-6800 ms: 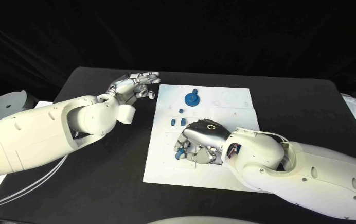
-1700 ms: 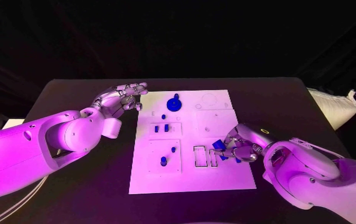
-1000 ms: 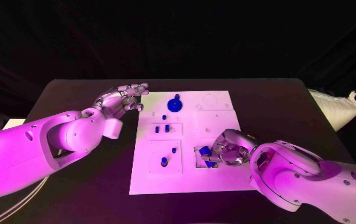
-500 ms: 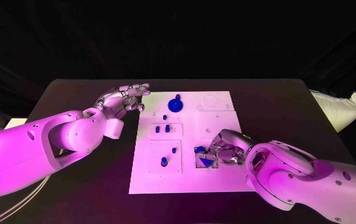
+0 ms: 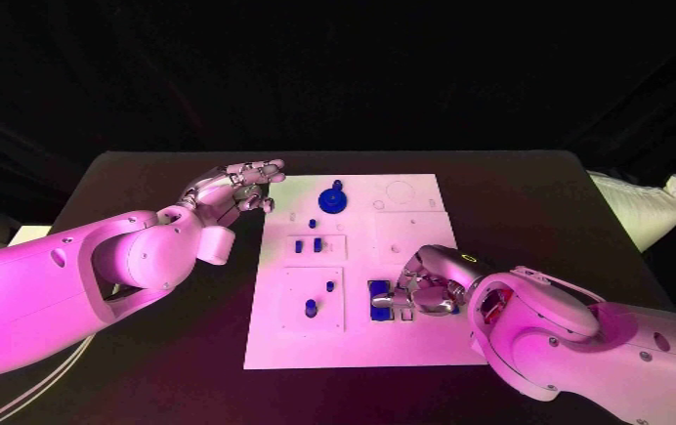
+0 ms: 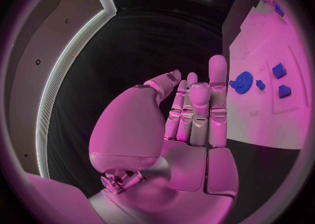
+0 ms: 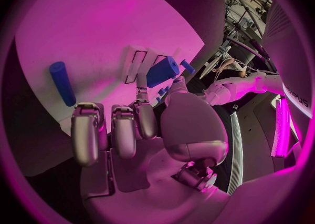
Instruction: Assemble the parts on the task board
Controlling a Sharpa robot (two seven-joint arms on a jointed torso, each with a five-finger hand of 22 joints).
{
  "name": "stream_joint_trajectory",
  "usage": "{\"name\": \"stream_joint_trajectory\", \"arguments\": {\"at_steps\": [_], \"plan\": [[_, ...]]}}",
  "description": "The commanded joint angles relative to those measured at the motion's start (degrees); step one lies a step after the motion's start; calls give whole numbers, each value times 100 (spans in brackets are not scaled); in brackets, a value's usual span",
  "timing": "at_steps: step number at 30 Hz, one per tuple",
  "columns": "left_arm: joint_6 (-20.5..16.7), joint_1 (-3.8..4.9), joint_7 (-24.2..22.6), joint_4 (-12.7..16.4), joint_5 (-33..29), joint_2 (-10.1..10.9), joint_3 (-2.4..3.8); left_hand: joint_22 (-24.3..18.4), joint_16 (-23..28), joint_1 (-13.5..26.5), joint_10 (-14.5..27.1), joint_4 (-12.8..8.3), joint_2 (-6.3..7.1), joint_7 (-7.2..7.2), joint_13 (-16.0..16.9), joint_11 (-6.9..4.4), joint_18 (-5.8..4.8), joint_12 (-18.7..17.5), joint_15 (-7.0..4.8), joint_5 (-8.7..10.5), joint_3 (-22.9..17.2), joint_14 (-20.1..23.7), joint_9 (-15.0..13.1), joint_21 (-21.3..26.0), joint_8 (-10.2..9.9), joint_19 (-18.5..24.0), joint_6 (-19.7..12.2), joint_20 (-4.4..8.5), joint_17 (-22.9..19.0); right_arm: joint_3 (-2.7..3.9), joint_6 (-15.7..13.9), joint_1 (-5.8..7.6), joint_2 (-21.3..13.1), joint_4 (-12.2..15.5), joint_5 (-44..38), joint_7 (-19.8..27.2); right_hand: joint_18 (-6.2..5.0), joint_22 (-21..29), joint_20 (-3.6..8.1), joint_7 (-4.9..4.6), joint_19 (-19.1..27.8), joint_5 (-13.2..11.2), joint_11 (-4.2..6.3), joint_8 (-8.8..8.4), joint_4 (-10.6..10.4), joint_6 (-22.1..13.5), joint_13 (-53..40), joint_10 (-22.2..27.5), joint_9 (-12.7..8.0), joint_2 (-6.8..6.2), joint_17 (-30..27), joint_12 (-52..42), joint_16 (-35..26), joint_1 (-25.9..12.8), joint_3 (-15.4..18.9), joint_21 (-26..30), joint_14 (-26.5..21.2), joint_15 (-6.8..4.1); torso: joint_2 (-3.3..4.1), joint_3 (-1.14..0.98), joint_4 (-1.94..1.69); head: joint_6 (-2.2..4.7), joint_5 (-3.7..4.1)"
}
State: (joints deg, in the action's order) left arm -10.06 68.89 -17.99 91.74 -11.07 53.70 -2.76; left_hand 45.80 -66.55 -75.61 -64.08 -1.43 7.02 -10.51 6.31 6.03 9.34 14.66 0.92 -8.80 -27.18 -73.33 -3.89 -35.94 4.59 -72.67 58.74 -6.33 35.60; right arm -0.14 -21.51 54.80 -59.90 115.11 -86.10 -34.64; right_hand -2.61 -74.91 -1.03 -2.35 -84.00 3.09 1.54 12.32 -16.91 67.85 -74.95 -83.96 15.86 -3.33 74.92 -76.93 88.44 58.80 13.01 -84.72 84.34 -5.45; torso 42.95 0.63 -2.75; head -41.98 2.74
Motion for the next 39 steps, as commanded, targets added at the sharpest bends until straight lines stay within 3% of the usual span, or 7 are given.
{"name": "stream_joint_trajectory", "arguments": {"at_steps": [1,6,12,19,27,34,39], "plan": [[108,2,-21,15,21,-1,3,-8,27,29,43,9,-44,1,9,-16,108,20,-8,28,35,37,1,24,21,18,-49,-7,-6,-2,20,-8,-22,50,-391,-16,78,-795,36,-23,-308,-16,17,-30,1,-27,-665,-213,17,-49,1216,-3,-8,-38,-67,13,509,5,0,-7,4,4,1],[120,1,-15,10,21,3,2,-11,35,37,57,9,-40,-2,10,-13,108,31,-6,29,44,49,2,29,22,19,-57,-9,-31,2,-74,-9,-93,174,-379,53,95,-866,41,-8,-339,72,31,-25,106,9,-737,-255,99,52,1277,-78,27,495,-334,-39,522,-4,2,-5,-3,-1,1],[122,1,-14,9,21,8,2,-11,35,37,57,9,-40,-2,10,-13,108,31,-6,29,44,49,2,29,22,19,-57,-9,-31,5,-21,-9,-101,201,-400,69,103,-901,46,-5,-352,37,36,-29,371,20,-767,-269,169,40,1302,-88,41,1161,-463,-63,527,-8,1,2,7,-3,4],[128,1,-12,11,21,-1,2,-11,35,37,57,9,-40,-2,10,-13,108,31,-6,29,44,49,2,29,22,19,-57,-9,-31,5,133,-9,38,54,-501,39,105,-908,51,3,-354,17,44,-18,529,53,-790,-286,228,161,1300,-103,40,1458,-545,-67,526,-15,-2,9,-12,-8,33],[121,1,-10,16,21,14,2,-11,35,37,57,9,-40,-2,10,-13,108,31,-6,29,44,49,2,29,22,19,-57,-9,-31,4,200,-12,78,-4,-561,40,107,-918,54,7,-358,6,49,-20,614,54,-796,-290,252,174,1304,-101,43,1578,-573,-73,527,-18,-1,9,1,-16,28],[121,1,-12,19,21,24,2,-11,35,37,57,9,-40,-2,10,-13,108,31,-6,29,44,49,2,29,22,19,-57,-9,-31,5,-278,-18,-88,107,-487,227,106,-912,53,-7,-355,35,39,-33,605,37,-802,-291,262,141,1299,-103,40,1542,-544,-68,526,-14,-3,-1,-3,-6,32],[121,1,-12,19,21,28,2,-11,35,37,57,9,-40,-2,10,-13,108,31,-6,29,44,49,2,29,22,19,-57,-9,-31,14,-635,10,-430,253,24,645,99,-882,14,-110,-340,232,-43,-238,534,-238,-781,-266,203,164,1284,-37,31,1488,-545,-41,523,47,-12,6,1,5,64]]}}
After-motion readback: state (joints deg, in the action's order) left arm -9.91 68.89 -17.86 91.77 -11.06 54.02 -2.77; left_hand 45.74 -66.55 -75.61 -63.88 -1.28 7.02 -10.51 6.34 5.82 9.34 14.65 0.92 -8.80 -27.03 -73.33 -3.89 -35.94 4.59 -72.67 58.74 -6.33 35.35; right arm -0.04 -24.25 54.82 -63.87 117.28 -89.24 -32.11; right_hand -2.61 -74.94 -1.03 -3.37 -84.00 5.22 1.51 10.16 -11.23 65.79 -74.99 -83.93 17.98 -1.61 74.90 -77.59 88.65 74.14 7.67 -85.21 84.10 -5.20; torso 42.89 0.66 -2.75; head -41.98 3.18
